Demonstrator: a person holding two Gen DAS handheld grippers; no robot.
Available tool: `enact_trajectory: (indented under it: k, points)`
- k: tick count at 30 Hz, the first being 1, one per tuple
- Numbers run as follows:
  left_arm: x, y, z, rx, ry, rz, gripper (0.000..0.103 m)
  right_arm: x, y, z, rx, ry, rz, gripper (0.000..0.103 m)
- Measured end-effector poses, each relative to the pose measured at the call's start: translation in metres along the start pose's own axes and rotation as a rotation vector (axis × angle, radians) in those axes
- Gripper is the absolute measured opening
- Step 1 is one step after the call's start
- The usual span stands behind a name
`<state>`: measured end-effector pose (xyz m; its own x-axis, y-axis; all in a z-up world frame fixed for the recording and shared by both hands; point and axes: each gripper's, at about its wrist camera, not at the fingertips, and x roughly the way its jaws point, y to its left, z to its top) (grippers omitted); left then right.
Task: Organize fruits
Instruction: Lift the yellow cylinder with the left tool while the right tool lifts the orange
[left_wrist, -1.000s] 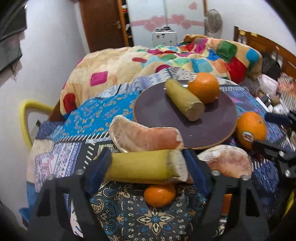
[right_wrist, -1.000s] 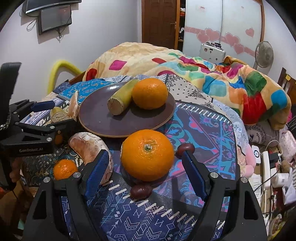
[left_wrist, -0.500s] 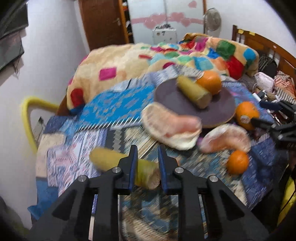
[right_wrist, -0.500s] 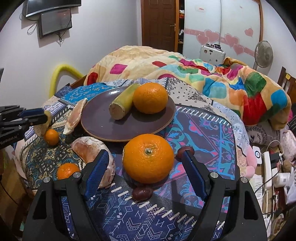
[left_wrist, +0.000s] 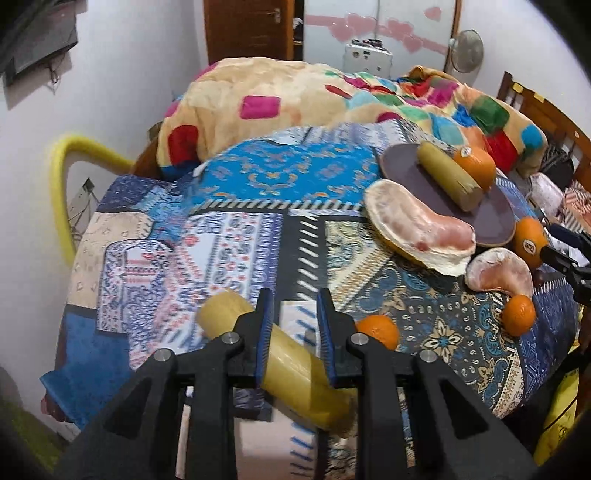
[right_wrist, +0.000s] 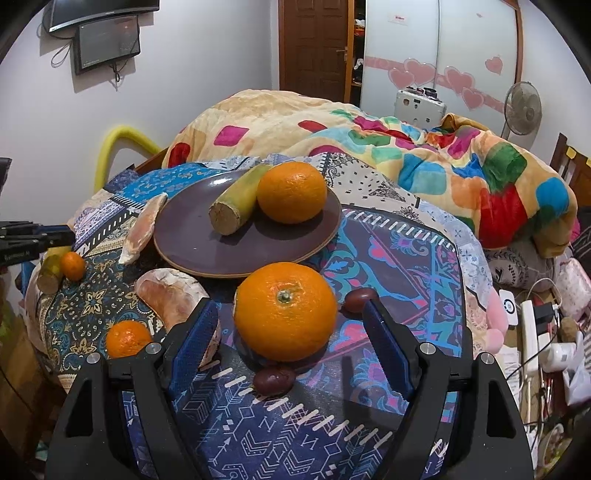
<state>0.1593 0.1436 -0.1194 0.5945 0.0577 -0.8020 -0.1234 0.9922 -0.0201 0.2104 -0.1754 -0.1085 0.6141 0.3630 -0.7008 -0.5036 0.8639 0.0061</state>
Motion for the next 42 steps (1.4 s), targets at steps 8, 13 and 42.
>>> enact_trajectory:
  k: [8,13,42]
  points:
    - [-0.015,0.011,-0.013,-0.009,-0.047,0.144,0.083,0.003,-0.007,-0.002,0.031,0.003,0.021,0.079]
    - [-0.010,0.030,-0.033,-0.105,0.000,0.082,0.083,0.005,-0.007,-0.006,0.025,0.008,0.017,0.079]
    - [-0.003,0.002,-0.004,-0.021,-0.017,-0.037,0.038,0.013,-0.003,-0.005,0.030,0.014,0.034,0.062]
